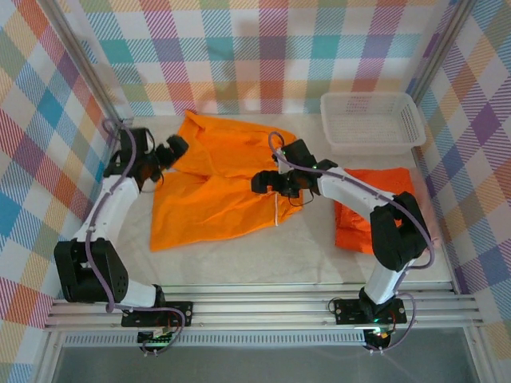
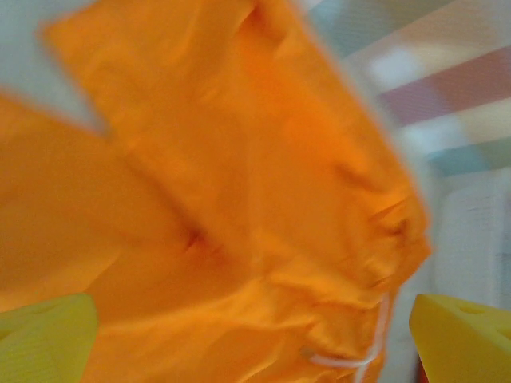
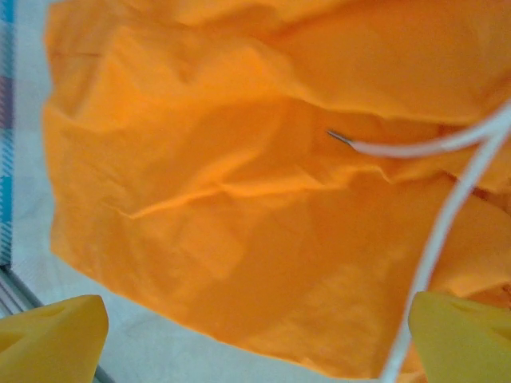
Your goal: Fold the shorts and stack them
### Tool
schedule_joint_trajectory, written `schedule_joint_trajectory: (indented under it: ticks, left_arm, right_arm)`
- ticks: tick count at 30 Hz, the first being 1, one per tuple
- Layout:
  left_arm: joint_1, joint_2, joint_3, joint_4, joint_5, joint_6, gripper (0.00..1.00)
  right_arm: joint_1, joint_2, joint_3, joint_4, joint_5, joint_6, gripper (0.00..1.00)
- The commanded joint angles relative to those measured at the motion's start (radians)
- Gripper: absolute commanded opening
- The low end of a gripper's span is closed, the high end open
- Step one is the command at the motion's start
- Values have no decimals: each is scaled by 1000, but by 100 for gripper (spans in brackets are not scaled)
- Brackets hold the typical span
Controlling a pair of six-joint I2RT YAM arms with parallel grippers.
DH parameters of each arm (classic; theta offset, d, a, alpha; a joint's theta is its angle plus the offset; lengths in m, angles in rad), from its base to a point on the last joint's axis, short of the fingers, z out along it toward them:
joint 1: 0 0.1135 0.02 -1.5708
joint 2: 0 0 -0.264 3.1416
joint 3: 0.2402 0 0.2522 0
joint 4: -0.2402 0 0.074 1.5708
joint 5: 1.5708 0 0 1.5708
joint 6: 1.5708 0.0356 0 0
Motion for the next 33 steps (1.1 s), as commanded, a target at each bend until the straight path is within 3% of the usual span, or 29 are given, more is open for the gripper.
schedule_joint_trajectory:
  ticks: [1,10,19,22,27,33]
  left_arm:
    - [-8,-19,-124,95,-19,-35,100]
    - [-14,-65,-278,114,-28,-47,100]
    - [-14,-123,-261,40,-29,-34,100]
    - [-13,-96,-199,21,-36,-24,100]
    - [-14,17,-127,111,49,-42,100]
    - [-17,175,-75,204,121,-85,100]
  right_arm:
    - [-6,45,-52,74,-24,50,96]
    - [-7,88,-173,91,-24,119,96]
    - [-7,-134,-339,18,-7,115,96]
    - [-7,-179,-299,-57,21,74,96]
    - [-7,-182,-181,-78,31,33,98]
    - [-49,33,133,-155,54,-37,100]
